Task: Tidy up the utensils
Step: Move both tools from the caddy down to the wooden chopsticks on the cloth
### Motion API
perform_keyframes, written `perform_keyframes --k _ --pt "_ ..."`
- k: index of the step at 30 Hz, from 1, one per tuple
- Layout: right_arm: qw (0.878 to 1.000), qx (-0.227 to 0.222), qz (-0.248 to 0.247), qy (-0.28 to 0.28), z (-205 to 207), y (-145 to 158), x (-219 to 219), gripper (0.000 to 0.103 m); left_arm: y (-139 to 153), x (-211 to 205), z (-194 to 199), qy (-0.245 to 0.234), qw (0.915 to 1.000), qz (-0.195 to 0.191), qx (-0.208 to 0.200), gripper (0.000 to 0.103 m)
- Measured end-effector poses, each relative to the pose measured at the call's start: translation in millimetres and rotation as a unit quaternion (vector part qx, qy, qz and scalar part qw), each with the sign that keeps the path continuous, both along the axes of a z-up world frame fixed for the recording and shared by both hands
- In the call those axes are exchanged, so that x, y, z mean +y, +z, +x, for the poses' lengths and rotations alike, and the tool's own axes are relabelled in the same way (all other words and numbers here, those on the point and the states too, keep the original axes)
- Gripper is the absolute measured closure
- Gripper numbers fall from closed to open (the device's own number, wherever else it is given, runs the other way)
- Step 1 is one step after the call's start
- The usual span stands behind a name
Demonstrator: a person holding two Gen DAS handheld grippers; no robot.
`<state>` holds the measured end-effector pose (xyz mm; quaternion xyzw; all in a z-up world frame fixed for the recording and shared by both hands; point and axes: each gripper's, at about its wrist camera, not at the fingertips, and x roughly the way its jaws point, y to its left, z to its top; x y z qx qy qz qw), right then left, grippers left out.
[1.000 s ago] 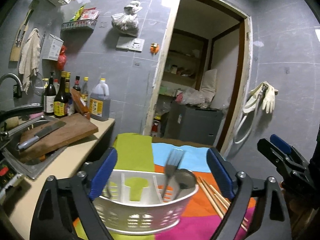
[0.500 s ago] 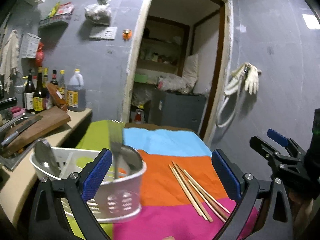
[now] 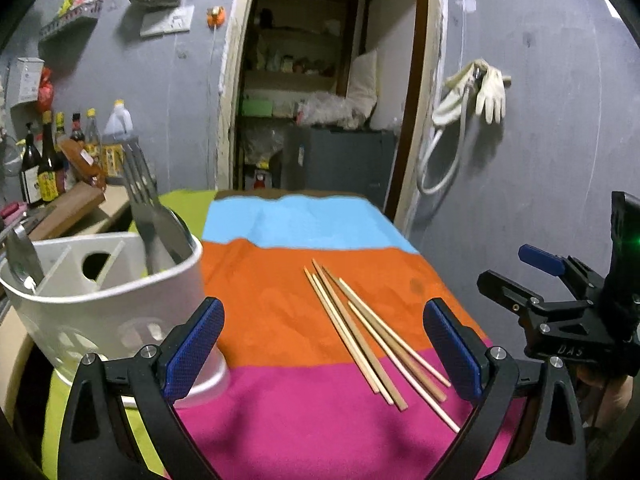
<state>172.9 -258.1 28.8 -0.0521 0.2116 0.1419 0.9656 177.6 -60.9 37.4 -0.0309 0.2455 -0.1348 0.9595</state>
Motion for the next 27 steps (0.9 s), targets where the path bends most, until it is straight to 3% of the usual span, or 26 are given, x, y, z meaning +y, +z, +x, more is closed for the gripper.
perform_keyframes --k 4,9,14,19,23,27 --pt "0.999 0.032 0.001 0.003 8 -11 -3 0.001 -15 -6 10 0.0 0.9991 0.009 0.041 0.006" --pt "0.997 0.078 0.002 0.018 19 -24 -4 0.012 -31 -10 25 -0.001 0.9958 0.012 0.091 0.008" --pt "0.992 0.12 -0.004 0.042 27 -36 2 0.03 -40 -16 41 -0.016 0.9906 0.019 0.134 0.029" --pt "0.985 0.154 -0.017 0.069 34 -48 13 0.045 -50 -17 62 -0.029 0.9816 -0.001 0.188 0.048" --pt "0.981 0.171 -0.048 0.074 39 -57 24 0.054 -56 -19 73 -0.033 0.9766 -0.001 0.212 0.055" --pt "0.976 0.19 -0.056 0.086 45 -66 28 0.056 -61 -25 83 -0.036 0.974 0.011 0.223 0.063"
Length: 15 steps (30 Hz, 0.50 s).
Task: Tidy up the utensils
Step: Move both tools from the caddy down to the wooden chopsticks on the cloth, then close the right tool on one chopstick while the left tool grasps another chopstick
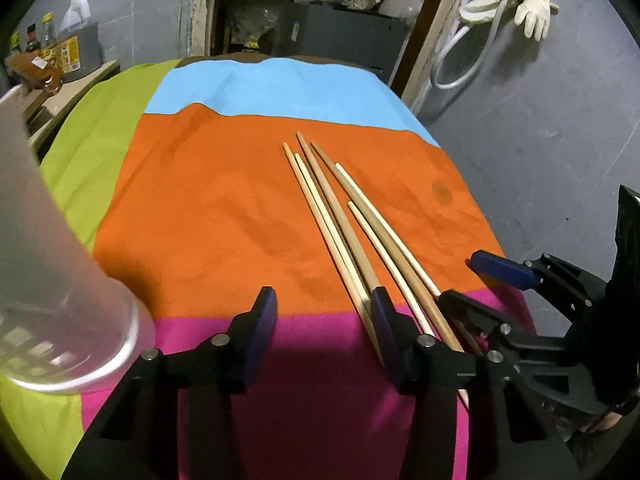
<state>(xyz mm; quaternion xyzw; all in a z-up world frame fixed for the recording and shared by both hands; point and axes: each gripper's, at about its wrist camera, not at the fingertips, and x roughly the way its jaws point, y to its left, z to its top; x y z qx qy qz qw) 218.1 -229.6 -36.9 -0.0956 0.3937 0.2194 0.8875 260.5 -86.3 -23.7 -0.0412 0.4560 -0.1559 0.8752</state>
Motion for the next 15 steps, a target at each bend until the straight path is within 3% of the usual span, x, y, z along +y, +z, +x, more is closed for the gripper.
perform_keyframes --k 9,15 --pt "1.0 0.008 -0.017 -0.006 18 -6 1 0.061 -10 -6 19 0.003 0.9999 0.007 0.01 0.064" --pt "1.0 0.017 0.0 -0.016 37 -7 -3 0.086 -9 -4 32 0.019 0.9997 0.005 0.013 0.075"
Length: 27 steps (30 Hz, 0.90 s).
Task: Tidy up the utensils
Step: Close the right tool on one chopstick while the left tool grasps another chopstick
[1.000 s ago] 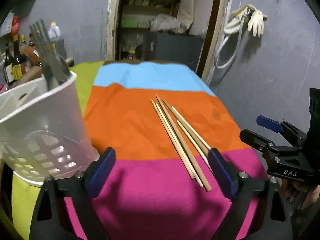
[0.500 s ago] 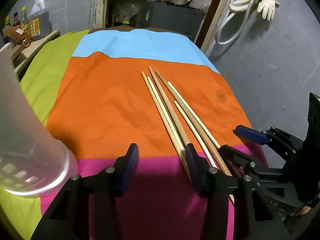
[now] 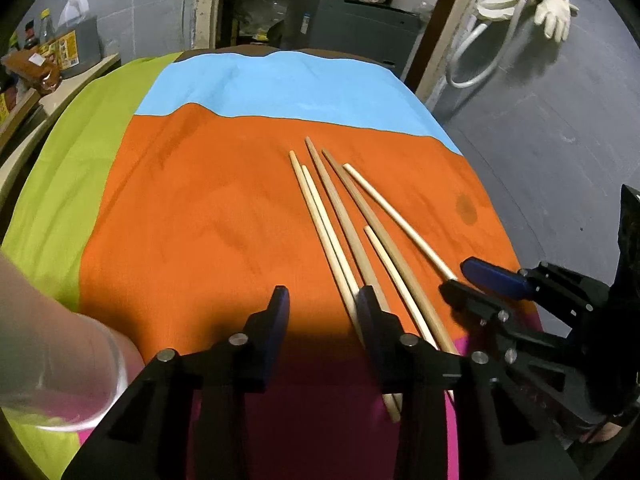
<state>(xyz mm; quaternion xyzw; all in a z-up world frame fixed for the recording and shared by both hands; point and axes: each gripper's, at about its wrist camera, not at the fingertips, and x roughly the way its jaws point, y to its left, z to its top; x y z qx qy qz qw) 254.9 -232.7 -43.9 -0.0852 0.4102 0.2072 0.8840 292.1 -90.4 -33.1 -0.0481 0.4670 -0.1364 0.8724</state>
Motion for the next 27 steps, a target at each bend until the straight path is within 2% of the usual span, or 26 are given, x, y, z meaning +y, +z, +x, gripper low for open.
perform_keyframes --k 2,9,13,16,21,27 --pt "1.0 0.004 0.007 -0.003 4 0 -2 0.092 1 1 3 0.004 1.0 -0.003 0.001 0.078" --pt "1.0 0.009 0.019 -0.014 8 0 -7 0.096 1 -3 11 0.007 1.0 0.002 0.0 0.088" --pt "1.0 0.006 0.011 -0.02 6 -1 -7 0.098 1 -6 11 0.003 0.9999 0.009 0.002 0.098" --pt "1.0 0.006 0.01 -0.021 2 -1 -9 0.098 0 -7 6 -0.002 0.9998 0.022 0.002 0.098" --pt "1.0 0.018 0.019 -0.013 -1 1 -10 0.098 0 -2 -7 -0.015 0.9996 0.021 0.01 0.099" --pt "0.999 0.039 0.02 -0.005 24 3 1 0.095 3 -4 -5 -0.023 0.999 0.036 0.012 0.098"
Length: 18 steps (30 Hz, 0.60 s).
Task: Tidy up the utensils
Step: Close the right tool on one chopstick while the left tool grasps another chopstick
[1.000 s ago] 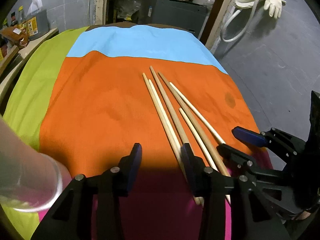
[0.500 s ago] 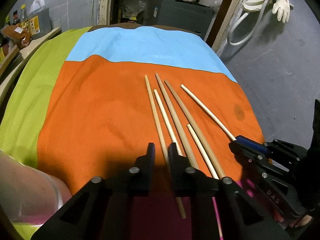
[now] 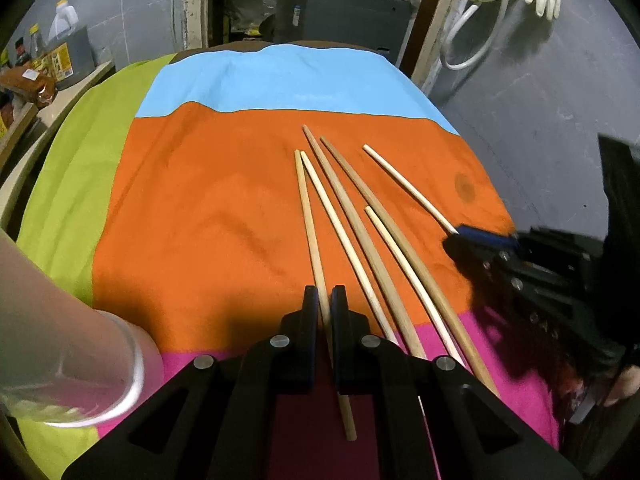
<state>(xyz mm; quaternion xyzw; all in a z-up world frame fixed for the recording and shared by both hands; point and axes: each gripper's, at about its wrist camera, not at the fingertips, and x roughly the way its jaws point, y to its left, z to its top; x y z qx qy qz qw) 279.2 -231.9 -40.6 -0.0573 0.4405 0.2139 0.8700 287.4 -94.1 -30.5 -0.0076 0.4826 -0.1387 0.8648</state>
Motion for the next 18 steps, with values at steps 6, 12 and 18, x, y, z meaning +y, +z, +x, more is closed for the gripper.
perform_keyframes --k 6,12,18 --pt "0.999 0.042 0.019 0.004 37 -2 8 0.092 -2 1 18 0.01 0.9999 0.008 0.009 0.096" --pt "0.999 0.045 0.007 0.001 46 -2 14 0.096 -3 3 37 0.02 0.9996 0.008 0.019 0.096" --pt "0.999 0.019 0.023 -0.011 32 2 11 0.1 1 6 30 0.021 0.9998 0.0 0.008 0.1"
